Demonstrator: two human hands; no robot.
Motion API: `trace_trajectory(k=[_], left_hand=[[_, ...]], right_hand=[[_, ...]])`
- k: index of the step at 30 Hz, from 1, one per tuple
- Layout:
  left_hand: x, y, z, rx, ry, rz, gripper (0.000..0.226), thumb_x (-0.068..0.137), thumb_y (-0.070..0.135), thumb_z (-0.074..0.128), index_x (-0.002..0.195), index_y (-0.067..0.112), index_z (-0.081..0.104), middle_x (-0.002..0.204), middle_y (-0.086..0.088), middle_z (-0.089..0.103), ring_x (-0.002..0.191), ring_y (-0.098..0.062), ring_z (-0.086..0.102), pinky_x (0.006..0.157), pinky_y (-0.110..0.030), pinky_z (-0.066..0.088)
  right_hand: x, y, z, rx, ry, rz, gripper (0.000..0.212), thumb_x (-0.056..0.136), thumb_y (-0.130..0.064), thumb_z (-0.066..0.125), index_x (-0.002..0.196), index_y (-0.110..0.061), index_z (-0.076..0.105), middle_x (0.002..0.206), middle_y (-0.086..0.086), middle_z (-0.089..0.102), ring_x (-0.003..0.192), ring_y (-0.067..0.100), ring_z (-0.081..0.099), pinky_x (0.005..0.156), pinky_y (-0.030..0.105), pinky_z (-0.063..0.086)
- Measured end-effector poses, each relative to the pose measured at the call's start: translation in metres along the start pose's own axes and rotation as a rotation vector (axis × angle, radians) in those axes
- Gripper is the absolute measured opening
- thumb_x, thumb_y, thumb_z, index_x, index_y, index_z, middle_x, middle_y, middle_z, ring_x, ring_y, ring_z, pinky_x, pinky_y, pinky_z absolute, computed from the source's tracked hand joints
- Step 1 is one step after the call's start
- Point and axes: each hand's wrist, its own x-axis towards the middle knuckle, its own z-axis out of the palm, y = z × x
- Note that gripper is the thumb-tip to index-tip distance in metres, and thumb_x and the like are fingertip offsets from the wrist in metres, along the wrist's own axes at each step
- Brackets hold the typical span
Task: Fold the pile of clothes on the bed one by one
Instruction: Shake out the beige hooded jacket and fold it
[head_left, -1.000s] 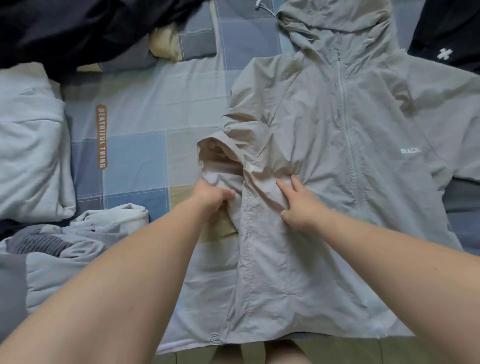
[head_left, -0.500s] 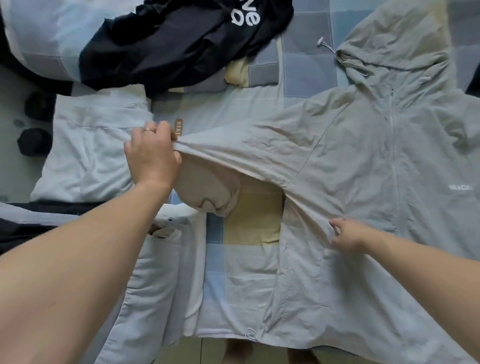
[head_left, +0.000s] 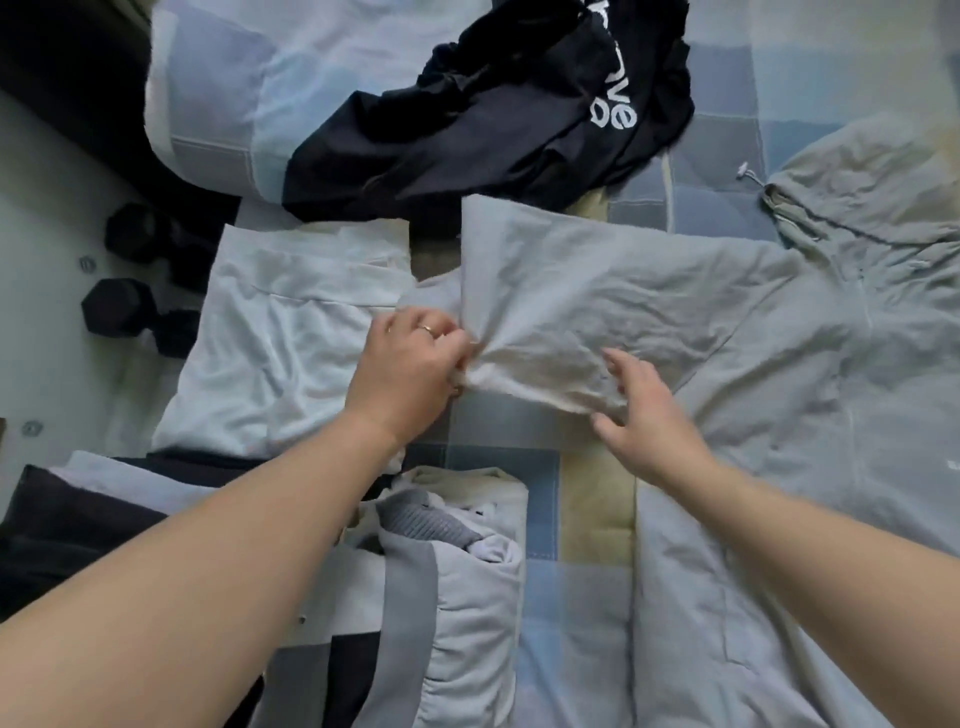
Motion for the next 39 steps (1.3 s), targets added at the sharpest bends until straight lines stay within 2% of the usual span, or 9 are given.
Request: trace_trajectory(k=[5, 10, 13, 15, 21, 24, 30, 34, 39], left_hand=[[-0.014, -0.036, 0.032, -0.009, -0.64, -0.063, 0.039, 0.093, 0.052, 0.057, 0.129, 0.037, 0.057, 0.134, 0.004, 0.055, 0.126, -0.025, 0.049, 0.1, -0.042, 0.036], [0.012, -0.058, 0.056, -0.273, -0.244, -0.381, 0.042, 0.099, 0.035, 0.055, 0.137, 0.018, 0.052, 0.151, -0.006, 0.04, 0.136, -0.03, 0.036, 0.109, -0.042, 0.035], [0.039, -0.067, 0.07, -0.3, -0.322, -0.524, 0.061, 0.097, 0.035, 0.061, 0.149, 0.016, 0.035, 0.161, -0.009, 0.025, 0.143, -0.033, 0.027, 0.113, -0.045, 0.033], [0.056, -0.072, 0.08, -0.203, -0.355, -0.582, 0.065, 0.094, 0.036, 0.067, 0.146, 0.015, 0.034, 0.153, -0.011, 0.035, 0.136, -0.035, 0.035, 0.107, -0.044, 0.036], [0.077, -0.094, 0.079, -0.048, -0.412, -0.57, 0.009, 0.094, 0.023, 0.056, 0.103, 0.024, 0.057, 0.112, -0.005, 0.062, 0.111, -0.029, 0.052, 0.085, -0.036, 0.033], [0.069, -0.103, 0.066, -0.379, -0.345, -0.548, 0.016, 0.087, 0.018, 0.053, 0.075, 0.021, 0.044, 0.088, -0.002, 0.055, 0.084, -0.023, 0.048, 0.068, -0.032, 0.037], [0.044, -0.149, 0.027, -1.61, 0.209, -1.332, 0.02, 0.066, 0.006, 0.049, 0.084, 0.011, 0.054, 0.086, -0.012, 0.059, 0.076, -0.029, 0.06, 0.063, -0.038, 0.058], [0.009, -0.179, 0.026, -1.718, 0.356, -1.461, 0.072, 0.035, 0.001, 0.045, 0.104, 0.007, 0.065, 0.101, -0.016, 0.068, 0.088, -0.032, 0.067, 0.085, -0.055, 0.054], [0.011, -0.218, 0.069, -1.742, 0.067, -1.493, 0.09, 0.042, 0.016, 0.083, 0.13, 0.014, 0.061, 0.12, -0.016, 0.07, 0.099, -0.042, 0.072, 0.083, -0.068, 0.054]], right_hand=[[0.03, -0.052, 0.06, -0.202, -0.163, -0.008, 0.086, 0.089, -0.022, 0.064, 0.159, -0.032, 0.015, 0.162, 0.003, 0.02, 0.142, 0.031, 0.029, 0.115, 0.044, 0.032], [0.045, -0.056, 0.098, -0.186, -0.262, 0.119, 0.078, 0.093, -0.022, 0.058, 0.158, -0.032, 0.017, 0.163, 0.004, 0.022, 0.144, 0.032, 0.03, 0.116, 0.046, 0.032], [0.049, -0.05, 0.106, -0.156, -0.294, 0.125, 0.076, 0.094, -0.019, 0.056, 0.159, -0.03, 0.018, 0.163, 0.002, 0.024, 0.146, 0.028, 0.029, 0.118, 0.041, 0.03], [0.052, -0.048, 0.106, -0.12, -0.284, 0.128, 0.074, 0.094, -0.019, 0.055, 0.158, -0.028, 0.02, 0.162, 0.002, 0.027, 0.146, 0.025, 0.03, 0.118, 0.036, 0.029], [0.061, -0.053, 0.102, -0.063, -0.241, 0.167, 0.068, 0.096, -0.02, 0.055, 0.156, -0.031, 0.025, 0.154, 0.006, 0.038, 0.138, 0.022, 0.042, 0.103, 0.031, 0.038], [0.06, -0.061, 0.099, -0.031, -0.235, 0.209, 0.065, 0.095, -0.019, 0.054, 0.155, -0.03, 0.028, 0.153, 0.007, 0.04, 0.135, 0.022, 0.045, 0.093, 0.027, 0.039], [0.057, -0.092, 0.094, -0.057, -0.238, 0.171, 0.057, 0.096, -0.016, 0.055, 0.15, -0.022, 0.038, 0.151, 0.005, 0.045, 0.135, 0.022, 0.046, 0.102, 0.027, 0.036], [0.058, -0.116, 0.094, -0.088, -0.264, 0.124, 0.056, 0.097, -0.018, 0.053, 0.15, -0.025, 0.037, 0.151, 0.004, 0.046, 0.132, 0.022, 0.049, 0.1, 0.031, 0.041], [0.07, -0.139, 0.103, -0.099, -0.287, 0.062, 0.06, 0.097, -0.017, 0.053, 0.153, -0.026, 0.033, 0.156, 0.003, 0.04, 0.138, 0.023, 0.043, 0.105, 0.031, 0.036]])
